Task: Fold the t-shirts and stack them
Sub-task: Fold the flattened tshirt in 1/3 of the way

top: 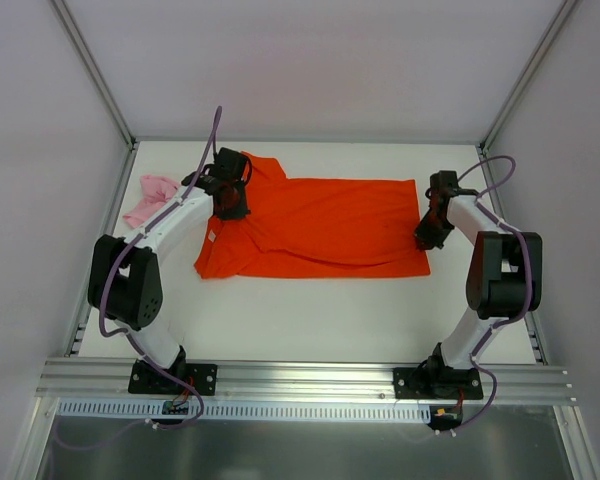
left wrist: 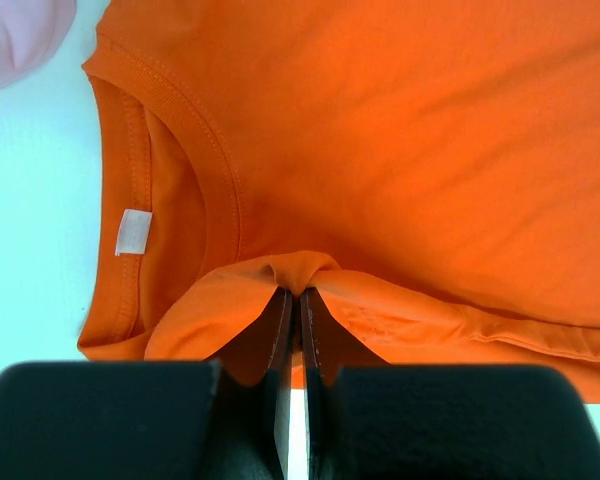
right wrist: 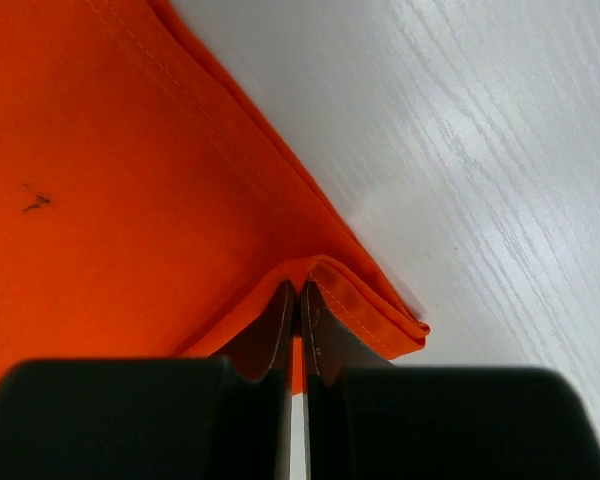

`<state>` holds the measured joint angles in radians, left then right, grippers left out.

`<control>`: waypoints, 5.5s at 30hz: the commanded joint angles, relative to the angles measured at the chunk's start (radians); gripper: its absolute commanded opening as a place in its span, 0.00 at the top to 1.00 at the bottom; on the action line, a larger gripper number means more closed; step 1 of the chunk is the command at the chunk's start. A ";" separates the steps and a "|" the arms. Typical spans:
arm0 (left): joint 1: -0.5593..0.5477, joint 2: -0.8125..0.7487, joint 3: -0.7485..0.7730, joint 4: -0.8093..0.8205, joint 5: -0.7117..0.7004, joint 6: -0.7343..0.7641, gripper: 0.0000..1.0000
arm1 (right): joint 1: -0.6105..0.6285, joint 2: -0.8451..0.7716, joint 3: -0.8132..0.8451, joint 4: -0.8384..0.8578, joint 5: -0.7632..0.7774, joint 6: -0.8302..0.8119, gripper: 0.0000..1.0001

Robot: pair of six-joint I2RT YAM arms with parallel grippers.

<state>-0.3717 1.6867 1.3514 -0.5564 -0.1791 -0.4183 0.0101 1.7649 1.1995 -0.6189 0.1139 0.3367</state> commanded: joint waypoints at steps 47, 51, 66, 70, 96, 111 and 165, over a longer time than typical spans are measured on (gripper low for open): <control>0.008 -0.004 0.023 0.138 0.041 0.038 0.85 | -0.056 -0.298 -0.275 0.530 -0.083 0.018 0.47; 0.008 -0.009 0.025 0.148 0.036 0.049 0.76 | -0.059 -0.312 -0.209 0.458 -0.068 -0.073 0.45; 0.013 -0.068 -0.056 0.108 0.024 0.029 0.69 | 0.244 -0.335 -0.092 0.226 -0.103 -0.600 0.61; 0.013 -0.143 -0.130 0.090 0.046 -0.022 0.69 | 0.326 -0.294 -0.075 0.209 -0.152 -0.640 0.62; 0.011 -0.300 -0.337 0.122 0.125 -0.051 0.71 | 0.686 0.007 0.031 0.219 0.015 -0.806 0.60; 0.011 -0.318 -0.348 0.101 0.098 -0.031 0.71 | 0.692 0.104 0.071 0.235 0.035 -0.791 0.79; 0.013 -0.294 -0.385 0.151 0.178 -0.108 0.71 | 0.461 -0.064 0.247 -0.108 0.303 -0.309 0.64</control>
<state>-0.3710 1.3582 0.9771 -0.4633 -0.0490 -0.4873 0.4892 1.7958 1.4639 -0.5842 0.4332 -0.1516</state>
